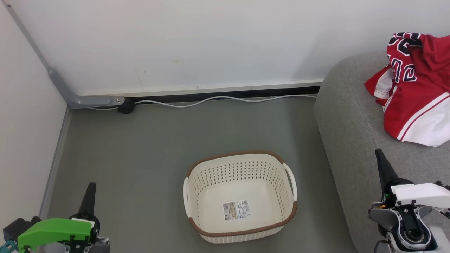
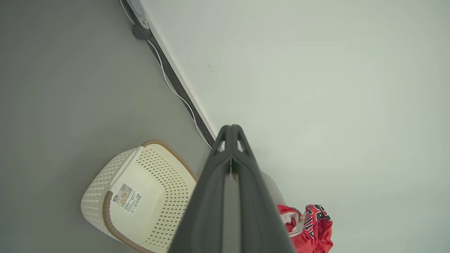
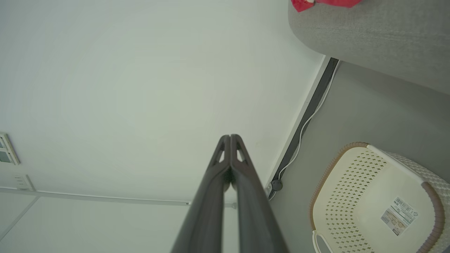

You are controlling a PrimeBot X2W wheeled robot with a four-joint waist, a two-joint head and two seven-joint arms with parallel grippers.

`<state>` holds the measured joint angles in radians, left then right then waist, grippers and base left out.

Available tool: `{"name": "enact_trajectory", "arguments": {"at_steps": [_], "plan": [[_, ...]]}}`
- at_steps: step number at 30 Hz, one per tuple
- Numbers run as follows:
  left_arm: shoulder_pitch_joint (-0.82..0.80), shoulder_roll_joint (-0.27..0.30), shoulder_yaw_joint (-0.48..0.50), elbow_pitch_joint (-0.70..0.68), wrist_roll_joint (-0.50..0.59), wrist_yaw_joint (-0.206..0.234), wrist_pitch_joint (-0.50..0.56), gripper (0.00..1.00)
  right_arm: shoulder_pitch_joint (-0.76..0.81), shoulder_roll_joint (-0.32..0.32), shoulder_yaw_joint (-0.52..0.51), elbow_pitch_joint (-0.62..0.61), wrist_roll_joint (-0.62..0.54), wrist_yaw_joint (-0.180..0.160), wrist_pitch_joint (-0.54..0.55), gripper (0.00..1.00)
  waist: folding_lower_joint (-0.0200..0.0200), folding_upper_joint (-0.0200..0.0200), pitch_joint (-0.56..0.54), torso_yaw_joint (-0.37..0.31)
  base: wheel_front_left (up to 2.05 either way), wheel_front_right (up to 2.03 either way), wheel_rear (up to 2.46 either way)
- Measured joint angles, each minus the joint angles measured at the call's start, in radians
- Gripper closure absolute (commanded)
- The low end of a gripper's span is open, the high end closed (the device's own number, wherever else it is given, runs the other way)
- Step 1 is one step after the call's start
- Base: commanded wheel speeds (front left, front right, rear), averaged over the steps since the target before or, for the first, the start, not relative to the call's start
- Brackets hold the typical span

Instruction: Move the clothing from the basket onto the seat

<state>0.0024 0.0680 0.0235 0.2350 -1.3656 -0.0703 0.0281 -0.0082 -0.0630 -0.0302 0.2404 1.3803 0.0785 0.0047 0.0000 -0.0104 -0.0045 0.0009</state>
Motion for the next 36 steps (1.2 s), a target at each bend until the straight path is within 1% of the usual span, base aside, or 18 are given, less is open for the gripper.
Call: {"name": "enact_trajectory", "arguments": {"at_steps": [3,8,14,21,36], "plan": [[-0.006,-0.002,0.006,0.006,-0.038,-0.002,0.012,1.0,-0.009,0.0,-0.007,0.004,0.039,0.004,0.008,1.0,0.0,0.0,0.001,0.0,0.0,0.0,0.0],[-0.015,-0.01,0.015,0.016,-0.093,-0.019,0.029,1.0,-0.014,0.0,-0.021,0.012,0.1,0.01,0.024,1.0,0.0,0.0,0.003,0.0,0.0,0.0,0.0],[-0.035,-0.016,0.029,0.026,-0.164,-0.032,0.046,1.0,-0.031,0.0,-0.037,0.022,0.172,0.027,0.042,1.0,0.0,0.0,0.005,-0.001,0.0,0.0,0.0],[-0.054,-0.023,0.041,0.04,-0.242,-0.045,0.069,1.0,-0.045,-0.001,-0.056,0.032,0.253,0.036,0.063,1.0,0.0,0.0,0.007,-0.001,0.0,0.0,0.0],[-0.064,-0.024,0.043,0.043,-0.242,-0.053,0.069,1.0,-0.047,-0.001,-0.058,0.036,0.259,0.036,0.067,1.0,0.0,0.0,0.007,-0.001,0.0,0.0,0.0]]}}
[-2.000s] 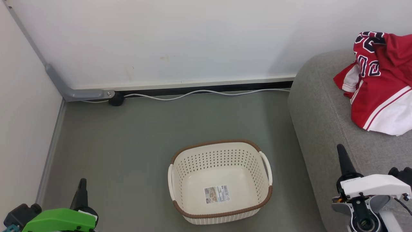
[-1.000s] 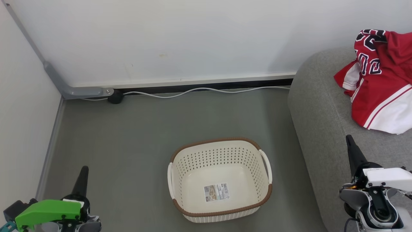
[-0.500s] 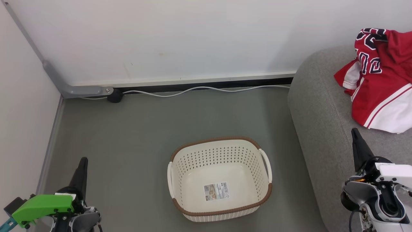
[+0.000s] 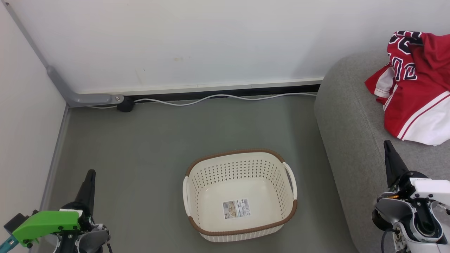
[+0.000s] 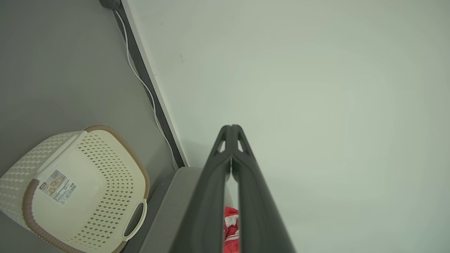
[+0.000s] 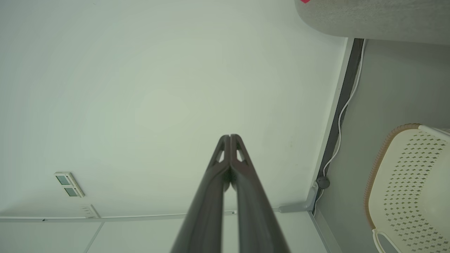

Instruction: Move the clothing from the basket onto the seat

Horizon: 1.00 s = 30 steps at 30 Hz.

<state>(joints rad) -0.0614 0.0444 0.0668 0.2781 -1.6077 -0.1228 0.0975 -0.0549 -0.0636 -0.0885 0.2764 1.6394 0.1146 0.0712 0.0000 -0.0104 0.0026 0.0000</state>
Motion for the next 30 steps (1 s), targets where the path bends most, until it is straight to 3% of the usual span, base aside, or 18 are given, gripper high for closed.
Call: {"name": "enact_trajectory", "arguments": {"at_steps": [30], "plan": [[0.0,0.0,0.001,0.003,0.0,0.0,0.0,1.0,0.0,0.0,-0.002,0.005,0.0,0.003,0.0,1.0,0.0,0.0,0.0,0.0,0.0,0.0,0.0]]}}
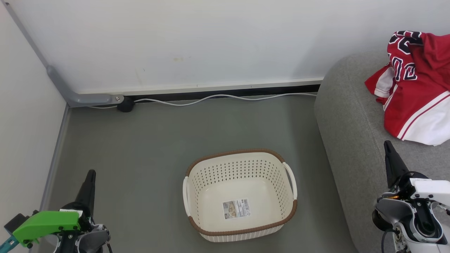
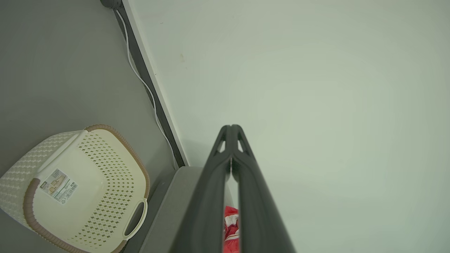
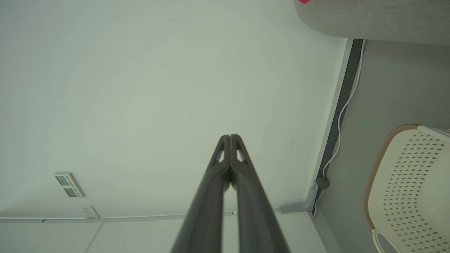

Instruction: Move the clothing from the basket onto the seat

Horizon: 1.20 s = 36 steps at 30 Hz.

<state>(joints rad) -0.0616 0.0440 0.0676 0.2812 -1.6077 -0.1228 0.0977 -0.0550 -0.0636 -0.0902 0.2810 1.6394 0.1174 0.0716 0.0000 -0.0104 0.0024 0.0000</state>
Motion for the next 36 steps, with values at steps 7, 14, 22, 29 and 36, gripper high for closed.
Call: {"name": "enact_trajectory", "arguments": {"at_steps": [7,14,22,29,36], "plan": [[0.0,0.0,0.0,0.001,0.0,0.0,0.003,1.0,0.0,0.0,0.0,0.001,0.0,0.0,0.001,1.0,0.0,0.0,0.0,0.0,0.0,0.0,0.0],[0.0,0.0,0.001,0.001,0.0,0.0,0.003,1.0,0.0,0.0,-0.001,0.001,0.0,0.001,0.001,1.0,0.0,0.0,0.0,0.0,0.0,0.0,0.0],[0.0,0.0,0.001,0.001,0.0,0.0,0.004,1.0,0.0,0.0,-0.001,0.001,0.0,0.001,0.001,1.0,0.0,0.0,0.0,0.0,0.0,0.0,0.0],[0.0,0.0,0.001,0.001,0.0,0.0,0.004,1.0,0.0,0.0,-0.002,0.001,0.0,0.001,0.001,1.0,0.0,0.0,0.0,0.0,0.0,0.0,0.0],[0.0,-0.001,0.001,0.001,0.0,0.0,0.004,1.0,-0.001,0.0,-0.002,0.001,0.0,0.001,0.001,1.0,0.0,0.0,0.0,0.0,0.0,0.0,0.0]]}}
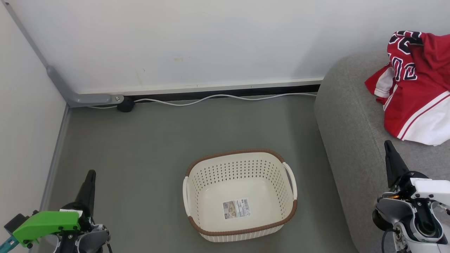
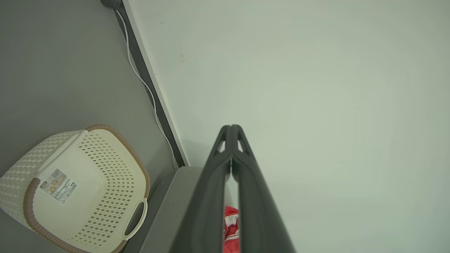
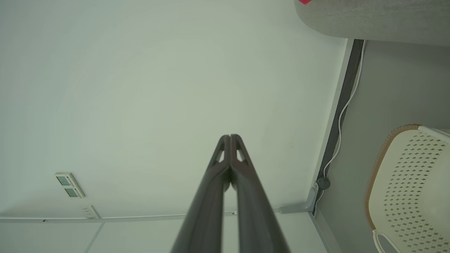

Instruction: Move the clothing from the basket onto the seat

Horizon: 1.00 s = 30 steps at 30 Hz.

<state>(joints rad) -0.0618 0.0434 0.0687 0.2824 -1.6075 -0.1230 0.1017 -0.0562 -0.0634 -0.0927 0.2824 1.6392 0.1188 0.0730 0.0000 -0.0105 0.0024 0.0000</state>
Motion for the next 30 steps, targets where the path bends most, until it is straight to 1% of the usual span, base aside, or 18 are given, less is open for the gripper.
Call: {"name": "enact_trajectory", "arguments": {"at_steps": [30], "plan": [[0.0,0.0,0.001,-0.001,0.0,0.0,0.0,1.0,-0.001,0.0,-0.002,-0.001,0.0,0.0,0.003,1.0,0.0,0.0,0.0,0.0,0.0,0.0,0.0]]}}
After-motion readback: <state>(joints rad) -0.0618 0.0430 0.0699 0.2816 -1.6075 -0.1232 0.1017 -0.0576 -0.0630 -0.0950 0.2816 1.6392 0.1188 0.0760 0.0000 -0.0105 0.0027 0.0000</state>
